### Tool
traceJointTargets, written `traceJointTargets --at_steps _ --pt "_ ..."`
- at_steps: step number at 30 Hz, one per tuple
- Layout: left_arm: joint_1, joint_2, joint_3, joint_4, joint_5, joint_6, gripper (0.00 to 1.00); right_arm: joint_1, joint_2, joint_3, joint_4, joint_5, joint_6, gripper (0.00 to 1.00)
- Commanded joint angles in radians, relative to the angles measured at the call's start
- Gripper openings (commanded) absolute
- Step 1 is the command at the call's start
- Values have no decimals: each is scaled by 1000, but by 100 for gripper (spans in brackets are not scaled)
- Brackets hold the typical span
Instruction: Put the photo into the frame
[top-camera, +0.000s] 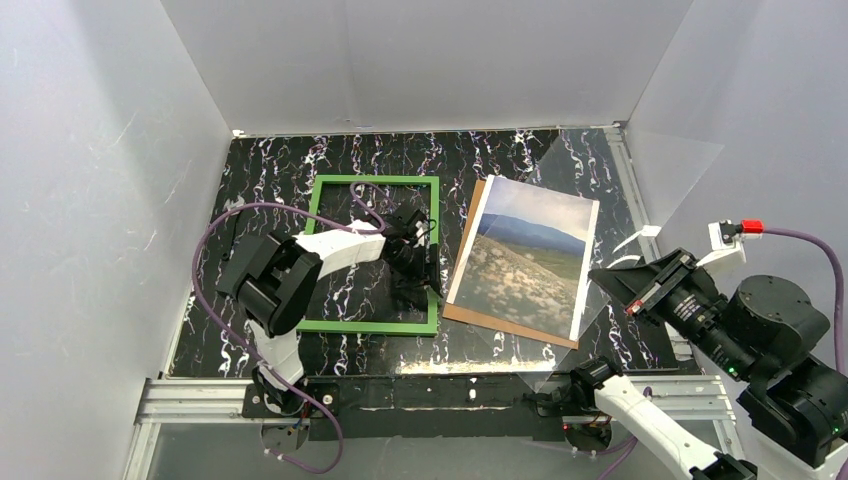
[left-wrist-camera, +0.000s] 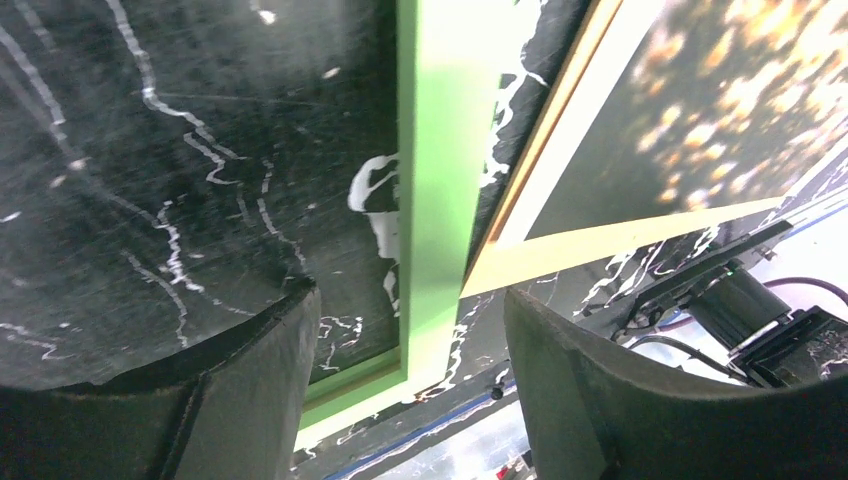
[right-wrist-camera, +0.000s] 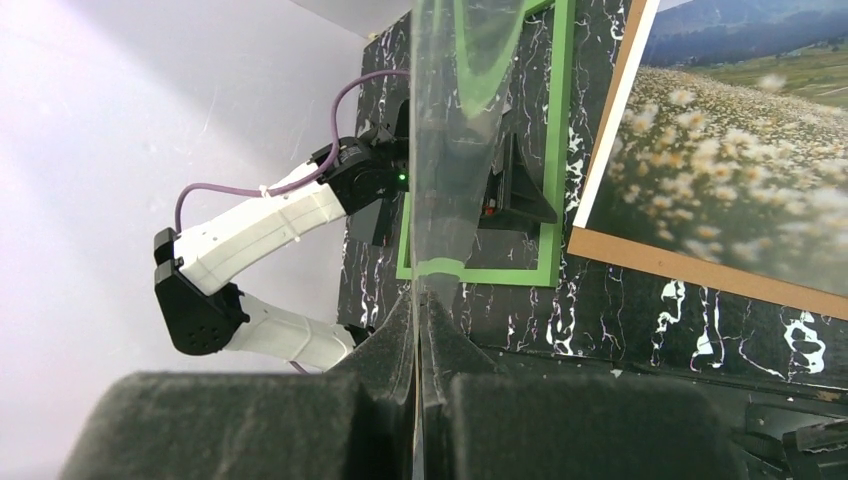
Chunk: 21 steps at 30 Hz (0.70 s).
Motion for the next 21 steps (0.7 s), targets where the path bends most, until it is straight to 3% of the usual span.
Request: traceJointTargets --at_steps 1,6,13,19,21 --pt "-33 55 3 -46 -17 -21 67 -1 -29 6 20 36 17 1" --pt "-76 73 43 -74 -47 -7 63 -1 -39 5 12 48 19 1" --pt "-159 108 191 -391 -401 36 59 0 -64 9 -15 74 26 1" --pt "-171 119 173 -418 -482 2 45 -1 -83 27 -40 97 33 1" --pt "-172 136 173 -417 -461 4 34 1 -85 32 -47 102 32 1"
